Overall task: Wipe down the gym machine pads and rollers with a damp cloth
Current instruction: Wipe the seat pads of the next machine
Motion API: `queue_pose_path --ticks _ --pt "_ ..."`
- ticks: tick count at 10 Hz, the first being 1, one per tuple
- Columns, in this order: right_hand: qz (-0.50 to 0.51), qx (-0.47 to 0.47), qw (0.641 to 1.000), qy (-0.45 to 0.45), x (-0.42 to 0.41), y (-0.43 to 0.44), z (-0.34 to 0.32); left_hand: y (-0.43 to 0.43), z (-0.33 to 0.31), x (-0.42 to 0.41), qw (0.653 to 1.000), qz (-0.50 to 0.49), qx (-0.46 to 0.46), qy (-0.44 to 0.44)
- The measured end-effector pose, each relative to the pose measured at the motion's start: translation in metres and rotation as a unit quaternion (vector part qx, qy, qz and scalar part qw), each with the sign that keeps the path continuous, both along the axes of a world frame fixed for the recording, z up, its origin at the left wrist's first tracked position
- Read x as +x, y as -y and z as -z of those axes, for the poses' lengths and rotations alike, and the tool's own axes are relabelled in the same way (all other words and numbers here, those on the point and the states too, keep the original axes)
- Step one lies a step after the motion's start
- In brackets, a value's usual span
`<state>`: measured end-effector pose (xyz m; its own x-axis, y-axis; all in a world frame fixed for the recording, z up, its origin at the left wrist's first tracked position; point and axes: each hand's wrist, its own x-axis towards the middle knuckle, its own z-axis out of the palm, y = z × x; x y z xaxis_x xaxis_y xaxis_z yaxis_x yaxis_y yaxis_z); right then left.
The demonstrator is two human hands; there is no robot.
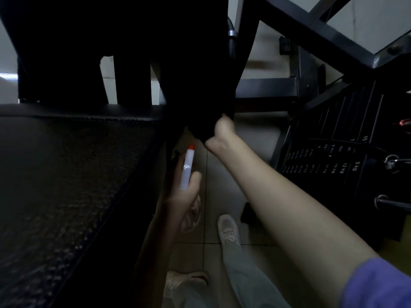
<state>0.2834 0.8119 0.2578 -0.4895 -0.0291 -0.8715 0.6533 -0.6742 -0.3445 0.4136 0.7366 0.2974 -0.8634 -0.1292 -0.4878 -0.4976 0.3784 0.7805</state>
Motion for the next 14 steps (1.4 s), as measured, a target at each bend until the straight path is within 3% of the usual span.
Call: queue_pose_path --ticks 1,2,3,4,8,12,14 --pt "-0.032 0.064 0.997 -0.025 0.011 -0.036 -0.027 0.002 0.016 -0.003 0.985 0.054 -0.099 -0.129" --pt "-0.027 0.199 0.979 -0.03 0.01 -0.08 -0.033 -0.008 0.012 -0.013 0.99 0.009 -0.094 -0.106" --pt "-0.047 0.228 0.973 -0.011 0.013 -0.104 -0.027 -0.028 -0.004 -0.028 0.991 -0.001 -0.045 -0.125" --pt "-0.05 0.212 0.976 0.004 0.015 -0.112 -0.026 -0.04 -0.016 -0.049 0.991 -0.019 -0.015 -0.129" --pt "-0.045 0.18 0.983 -0.008 0.012 -0.123 -0.02 -0.046 -0.021 -0.098 0.991 -0.052 -0.047 -0.111" --pt "-0.055 0.178 0.982 -0.018 0.016 -0.113 -0.018 -0.044 -0.023 -0.07 0.978 -0.1 -0.046 -0.179" --pt "-0.066 0.169 0.983 -0.006 0.024 -0.11 -0.009 -0.047 -0.014 -0.045 0.974 -0.068 -0.102 -0.189"
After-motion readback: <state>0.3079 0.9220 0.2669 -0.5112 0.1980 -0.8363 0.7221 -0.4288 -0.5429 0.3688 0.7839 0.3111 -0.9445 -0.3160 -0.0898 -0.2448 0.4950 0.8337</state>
